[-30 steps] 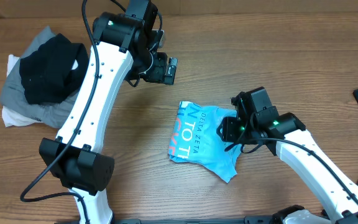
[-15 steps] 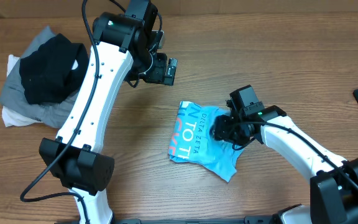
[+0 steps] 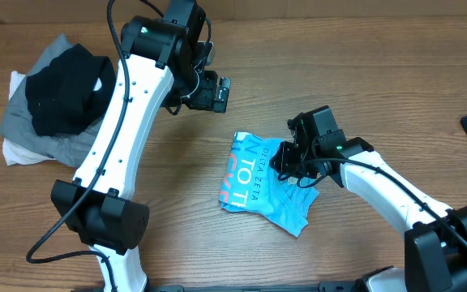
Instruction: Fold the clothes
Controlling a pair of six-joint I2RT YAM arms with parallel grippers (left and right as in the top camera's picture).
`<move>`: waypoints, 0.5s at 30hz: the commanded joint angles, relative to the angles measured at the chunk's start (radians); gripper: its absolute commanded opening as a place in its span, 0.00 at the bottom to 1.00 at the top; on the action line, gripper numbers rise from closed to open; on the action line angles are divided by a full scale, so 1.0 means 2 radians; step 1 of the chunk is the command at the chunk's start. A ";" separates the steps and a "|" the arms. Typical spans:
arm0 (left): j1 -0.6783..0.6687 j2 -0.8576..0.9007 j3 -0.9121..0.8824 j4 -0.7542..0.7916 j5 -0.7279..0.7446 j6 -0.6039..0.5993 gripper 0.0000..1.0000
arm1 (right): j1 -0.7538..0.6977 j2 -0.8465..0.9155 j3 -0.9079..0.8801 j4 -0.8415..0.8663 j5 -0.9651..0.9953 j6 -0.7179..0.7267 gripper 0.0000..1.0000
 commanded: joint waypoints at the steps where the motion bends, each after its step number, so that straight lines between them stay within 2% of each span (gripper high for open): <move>1: 0.001 -0.003 0.005 -0.001 -0.003 0.008 1.00 | -0.002 -0.002 0.004 -0.014 -0.001 -0.005 0.27; 4: 0.001 -0.003 0.005 -0.001 -0.003 0.008 1.00 | -0.002 -0.002 0.004 -0.017 -0.001 -0.001 0.36; 7: 0.001 -0.003 0.005 -0.001 -0.003 0.008 1.00 | -0.002 -0.002 0.004 -0.010 -0.001 0.010 0.41; 8: 0.001 -0.003 0.005 -0.001 -0.003 0.008 1.00 | -0.002 -0.002 0.004 -0.007 0.000 0.010 0.38; 10: 0.001 -0.003 0.005 -0.001 -0.003 0.008 1.00 | -0.002 -0.002 0.004 -0.006 0.006 0.010 0.17; 12: 0.001 -0.003 0.005 -0.001 -0.003 0.008 1.00 | -0.003 -0.003 0.005 -0.015 0.019 0.005 0.06; 15: 0.001 -0.003 0.005 -0.001 -0.003 0.008 1.00 | -0.015 -0.007 0.022 -0.065 0.049 -0.015 0.04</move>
